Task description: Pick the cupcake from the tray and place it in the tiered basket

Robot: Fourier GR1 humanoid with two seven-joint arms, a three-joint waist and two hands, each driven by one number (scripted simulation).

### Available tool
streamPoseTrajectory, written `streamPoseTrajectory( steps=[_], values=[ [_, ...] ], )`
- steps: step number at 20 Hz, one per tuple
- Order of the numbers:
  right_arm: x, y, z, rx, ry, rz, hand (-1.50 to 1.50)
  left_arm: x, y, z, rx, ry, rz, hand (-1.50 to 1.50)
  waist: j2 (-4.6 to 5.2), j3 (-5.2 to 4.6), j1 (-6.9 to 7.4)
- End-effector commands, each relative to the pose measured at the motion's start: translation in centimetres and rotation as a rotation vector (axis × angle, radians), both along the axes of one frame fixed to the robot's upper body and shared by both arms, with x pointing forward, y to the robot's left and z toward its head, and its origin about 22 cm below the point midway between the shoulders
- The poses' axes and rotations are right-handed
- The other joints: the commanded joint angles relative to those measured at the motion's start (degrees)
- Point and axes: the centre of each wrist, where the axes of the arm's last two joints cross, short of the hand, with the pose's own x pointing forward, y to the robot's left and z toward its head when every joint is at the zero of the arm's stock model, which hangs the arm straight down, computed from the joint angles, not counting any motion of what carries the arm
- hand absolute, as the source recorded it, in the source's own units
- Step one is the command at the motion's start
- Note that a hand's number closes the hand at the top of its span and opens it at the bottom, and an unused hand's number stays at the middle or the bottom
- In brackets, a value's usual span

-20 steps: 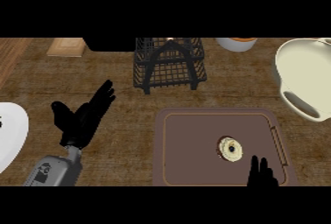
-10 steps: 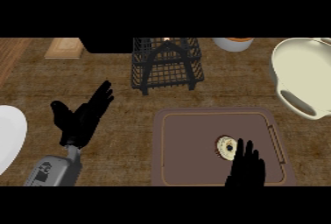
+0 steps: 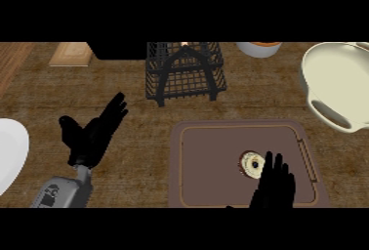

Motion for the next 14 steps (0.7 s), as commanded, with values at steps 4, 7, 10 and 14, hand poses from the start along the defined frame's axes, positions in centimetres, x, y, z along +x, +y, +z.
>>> streamPoseTrajectory(
  steps=[4, 7, 10, 14],
  values=[
    [1.9, -0.4, -0.3, 0.085, -0.036, -0.131, -1.50, 0.4, -0.1, 1.9, -0.008, 0.003, 0.005, 0.00, -0.02, 0.01, 0.12],
    [3.4, -2.1, -1.8, 0.098, -0.017, -0.129, -1.50, 0.4, 1.1, -0.4, -0.001, -0.023, 0.000, 0.00, 0.09, -0.01, 0.05],
    [4.4, -2.6, -2.5, 0.097, -0.035, -0.141, -1.50, 0.1, -1.4, 1.7, -0.005, -0.010, -0.013, 0.00, 0.00, 0.01, 0.21],
    [4.1, -1.6, -2.9, 0.112, -0.011, -0.134, -1.50, 0.3, -0.3, -0.3, -0.002, 0.022, 0.000, 0.00, 0.02, -0.01, 0.05]
  ],
)
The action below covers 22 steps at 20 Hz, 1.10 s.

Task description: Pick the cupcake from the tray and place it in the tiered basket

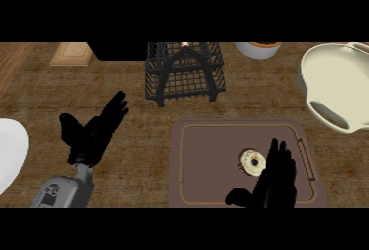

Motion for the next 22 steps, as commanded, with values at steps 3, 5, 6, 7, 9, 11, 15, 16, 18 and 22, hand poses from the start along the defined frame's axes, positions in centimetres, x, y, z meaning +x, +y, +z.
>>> streamPoseTrajectory(
  steps=[3, 5, 6, 7, 9, 11, 15, 16, 18, 22],
  values=[
    [0.1, -2.6, -2.2, 0.026, 0.000, -0.082, -1.50, -0.1, -0.6, -1.0, 0.000, -0.019, 0.013, 0.00, 0.45, 0.40, -0.06],
    [1.3, -1.4, -4.0, 0.023, 0.023, -0.059, -1.50, 0.4, 0.0, -1.2, 0.004, -0.006, 0.014, 0.00, 0.51, 0.40, 0.08],
    [2.7, -2.4, -2.9, 0.031, 0.013, -0.059, -1.50, -0.3, 1.3, -1.2, -0.003, -0.005, -0.015, 0.00, 0.48, 0.39, 0.18],
    [2.2, 1.2, -1.8, 0.039, 0.016, -0.038, -1.50, 1.1, 1.3, -0.6, 0.000, 0.008, 0.013, 0.00, 0.48, 0.39, 0.14],
    [1.1, -0.5, -3.8, 0.071, 0.083, 0.029, 1.50, 1.6, -0.8, 0.9, -0.001, 0.002, 0.005, 0.00, 0.48, 0.41, 0.08],
    [1.8, -1.8, -3.8, 0.071, -0.022, 0.079, 1.50, 1.4, -0.7, 0.3, 0.002, -0.003, 0.003, 0.00, 0.50, 0.42, 0.10],
    [2.4, -0.3, -3.9, 0.003, -0.025, 0.112, 1.50, 0.5, 0.9, -0.4, 0.012, -0.015, -0.004, 0.00, 0.50, 0.39, 0.26],
    [1.4, 0.3, -5.1, -0.005, -0.026, 0.093, 1.50, -1.3, 0.8, -0.6, -0.002, -0.003, -0.004, 0.00, 0.42, 0.41, 0.64],
    [3.3, 0.5, -4.6, -0.022, -0.038, 0.092, 1.50, -0.1, 0.9, -0.3, -0.009, 0.007, 0.009, 0.00, 0.52, 0.40, 0.55],
    [1.8, 1.1, -3.1, 0.000, -0.128, 0.093, 1.50, -0.2, -1.3, 1.0, 0.011, 0.004, -0.007, 0.00, 0.39, 0.41, 0.33]
  ],
)
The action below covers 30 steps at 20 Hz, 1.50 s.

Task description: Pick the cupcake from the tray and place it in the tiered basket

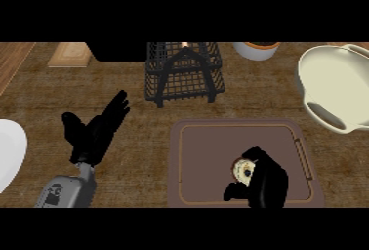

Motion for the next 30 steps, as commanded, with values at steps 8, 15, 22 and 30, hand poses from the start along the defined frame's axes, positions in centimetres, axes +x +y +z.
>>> streamPoseTrajectory(
  steps=[8, 15, 22, 30],
  values=[
    [1.5, -0.1, 2.1, -0.068, 0.217, 0.261, 1.50, 0.2, 1.0, 0.4, -0.007, 0.007, 0.000, 0.00, 1.29, 1.01, 1.43],
    [-0.7, -2.7, 12.3, 0.075, 0.139, 0.334, 1.50, -1.4, 1.2, -0.6, 0.002, -0.010, 0.015, 0.00, 0.80, 1.00, 0.00],
    [-3.4, -2.5, 20.8, 0.107, -0.148, 0.330, 1.50, 0.1, 0.2, 0.7, -0.002, 0.006, 0.002, 0.00, 0.76, 1.00, 0.08],
    [-1.2, -2.5, 28.9, 0.041, -0.272, 0.387, 1.50, 0.4, 1.1, 0.6, 0.020, -0.015, -0.008, 0.00, 1.00, 0.98, 0.63]
  ],
)
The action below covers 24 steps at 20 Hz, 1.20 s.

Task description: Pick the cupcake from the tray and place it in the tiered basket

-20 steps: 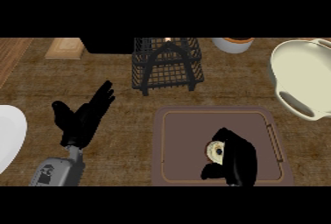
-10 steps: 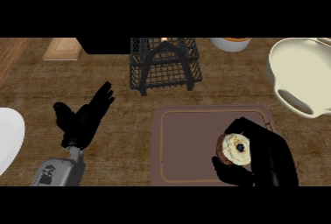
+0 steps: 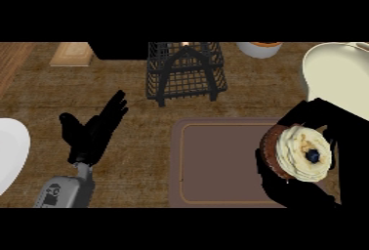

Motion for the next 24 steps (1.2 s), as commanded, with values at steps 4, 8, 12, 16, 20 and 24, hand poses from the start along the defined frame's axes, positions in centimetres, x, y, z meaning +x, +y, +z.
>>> streamPoseTrajectory(
  steps=[4, 8, 12, 16, 20, 24],
  values=[
    [1.3, 2.3, 5.3, -0.066, -0.010, -0.026, 1.50, -1.4, -0.5, 0.1, -0.014, 0.000, -0.016, 0.00, -0.09, 0.01, 0.25],
    [6.1, 5.1, 7.9, -0.099, 0.005, -0.011, 1.50, 0.0, 0.0, -0.5, -0.001, 0.006, -0.012, 0.00, 0.12, -0.05, 0.66],
    [10.3, 4.6, 10.2, -0.062, 0.051, -0.011, 1.50, 0.4, 0.7, 0.3, -0.010, -0.003, -0.009, 0.00, 0.27, -0.01, 0.92],
    [13.2, 6.6, 11.2, -0.005, 0.059, -0.027, 1.50, 0.0, -1.3, 1.0, -0.007, -0.009, -0.011, 0.00, 0.25, 0.03, 0.98],
    [18.0, 7.6, 8.8, 0.002, 0.049, -0.059, 1.50, -0.4, -1.2, 0.9, -0.008, -0.014, -0.038, 0.00, 0.69, 0.02, 1.93],
    [20.4, 8.6, 7.5, 0.018, 0.031, -0.047, 1.50, 0.0, 1.5, 0.1, -0.009, -0.003, -0.041, 0.00, 0.72, 0.01, 1.78]
  ],
)
